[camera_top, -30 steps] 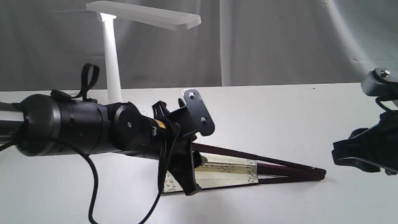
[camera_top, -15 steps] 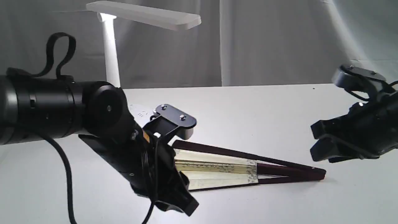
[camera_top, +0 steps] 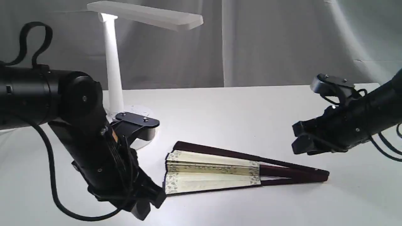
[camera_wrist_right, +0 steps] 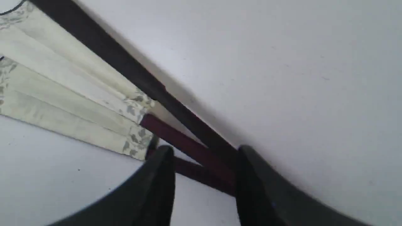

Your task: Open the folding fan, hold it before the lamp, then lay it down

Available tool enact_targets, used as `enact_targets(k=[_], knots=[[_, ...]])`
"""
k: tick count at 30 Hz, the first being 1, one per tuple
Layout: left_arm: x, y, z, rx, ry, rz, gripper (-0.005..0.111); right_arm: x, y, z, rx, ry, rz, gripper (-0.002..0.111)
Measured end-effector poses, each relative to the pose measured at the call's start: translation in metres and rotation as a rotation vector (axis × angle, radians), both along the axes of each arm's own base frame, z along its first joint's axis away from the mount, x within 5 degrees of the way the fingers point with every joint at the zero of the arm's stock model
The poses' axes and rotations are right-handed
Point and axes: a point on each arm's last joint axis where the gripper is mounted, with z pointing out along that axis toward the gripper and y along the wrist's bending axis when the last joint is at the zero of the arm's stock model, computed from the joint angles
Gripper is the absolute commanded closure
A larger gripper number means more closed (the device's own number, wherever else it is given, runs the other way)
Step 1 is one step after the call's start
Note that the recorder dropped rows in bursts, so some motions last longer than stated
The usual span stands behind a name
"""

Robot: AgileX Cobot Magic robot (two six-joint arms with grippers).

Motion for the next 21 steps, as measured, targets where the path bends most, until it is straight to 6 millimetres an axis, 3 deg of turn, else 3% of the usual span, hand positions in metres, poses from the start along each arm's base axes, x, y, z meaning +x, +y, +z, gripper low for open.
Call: enact_targets(k=[5, 8, 12, 21], knots=[[0.0, 0.0, 0.0, 0.002, 0.007, 0.014, 0.063, 0.009, 0.008, -0.011, 0.095, -0.037, 0.039, 0.075], [-0.001, 0.0, 0.0, 0.001, 0.009, 0.017, 0.063, 0.025, 0.012, -0.01, 0.14, -0.032, 0.072, 0.075], [-0.001, 0.0, 0.0, -0.001, 0.01, 0.018, 0.063, 0.046, 0.012, -0.006, 0.163, 0.008, 0.057, 0.075], [0.0, -0.001, 0.0, -0.013, 0.002, 0.025, 0.063, 0.072, 0.019, -0.031, 0.244, 0.21, 0.17, 0.075]])
